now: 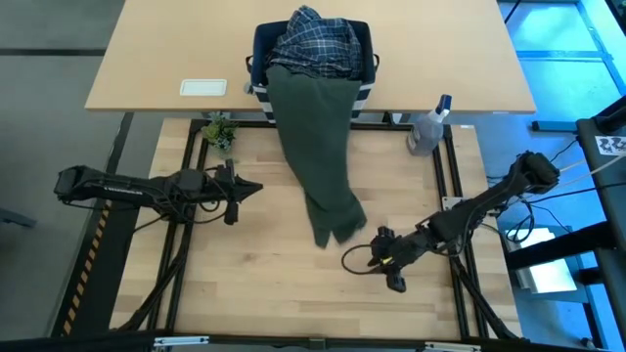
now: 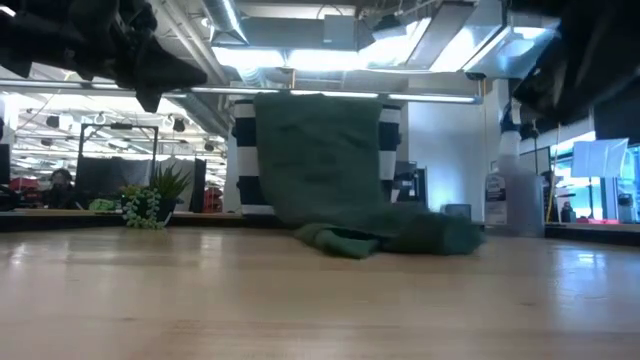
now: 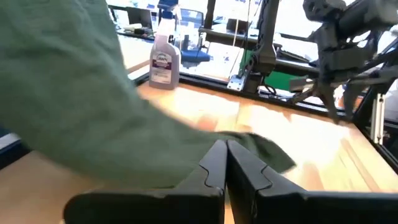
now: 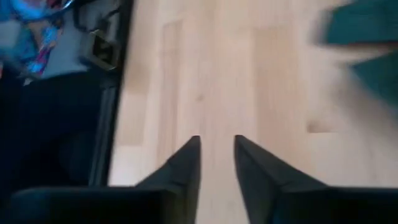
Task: Fold Laundry from Bin
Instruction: Fold the green polo shirt
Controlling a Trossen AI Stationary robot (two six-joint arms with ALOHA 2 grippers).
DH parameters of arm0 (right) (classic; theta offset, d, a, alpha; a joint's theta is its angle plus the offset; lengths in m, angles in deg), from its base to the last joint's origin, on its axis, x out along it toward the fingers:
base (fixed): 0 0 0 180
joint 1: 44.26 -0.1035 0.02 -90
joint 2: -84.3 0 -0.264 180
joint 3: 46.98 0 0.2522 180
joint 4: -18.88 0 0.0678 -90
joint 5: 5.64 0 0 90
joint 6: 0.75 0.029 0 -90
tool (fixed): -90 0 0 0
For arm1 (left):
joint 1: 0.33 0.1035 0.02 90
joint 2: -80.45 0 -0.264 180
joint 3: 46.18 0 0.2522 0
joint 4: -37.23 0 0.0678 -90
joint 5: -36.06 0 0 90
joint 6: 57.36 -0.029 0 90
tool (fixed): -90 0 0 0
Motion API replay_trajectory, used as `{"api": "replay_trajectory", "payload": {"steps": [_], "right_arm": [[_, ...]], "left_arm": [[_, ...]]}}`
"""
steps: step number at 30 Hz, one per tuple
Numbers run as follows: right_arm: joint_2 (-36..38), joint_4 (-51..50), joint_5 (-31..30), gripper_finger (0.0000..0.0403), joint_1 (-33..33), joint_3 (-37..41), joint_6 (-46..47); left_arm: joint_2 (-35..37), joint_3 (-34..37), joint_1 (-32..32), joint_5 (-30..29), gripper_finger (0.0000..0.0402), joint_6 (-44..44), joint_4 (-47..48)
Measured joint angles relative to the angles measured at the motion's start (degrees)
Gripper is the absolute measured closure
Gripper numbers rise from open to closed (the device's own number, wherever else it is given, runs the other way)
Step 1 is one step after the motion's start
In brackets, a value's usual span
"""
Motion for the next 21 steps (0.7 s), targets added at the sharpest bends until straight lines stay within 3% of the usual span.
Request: {"api": "replay_trajectory", "payload": {"steps": [2,4,9,13,16,21], "right_arm": [[-0.04,-5.02,-1.27,0.0264,0.0,-2.99,-1.92],[-0.04,-9.52,-6.45,0.0234,0.0,-6.02,-4.07],[-0.04,-18.67,-29.85,0.0181,2.31,-14.53,-10.16],[-0.04,-21.39,-45.77,0.017,8.9,-21.02,-16.08],[-0.04,-17.0,-45.79,0.0175,16.77,-24.04,-25.26],[-0.13,-2.58,-33.12,0.0188,31.65,-24.36,-42.02]], "left_arm": [[0.04,0.0,0.0,0.0,0.0401,-0.02,-0.1],[0.02,0.0,0.0,0.0,0.0401,-0.02,-0.09],[0.02,0.0,0.04,-0.02,0.0401,-0.02,-0.5],[0.02,0.0,0.04,-0.02,0.0401,-0.04,-0.5],[0.02,0.0,0.04,-0.02,0.0401,-0.28,-0.5],[0.02,0.0,0.04,-0.02,0.0401,-1.5,-0.52]]}}
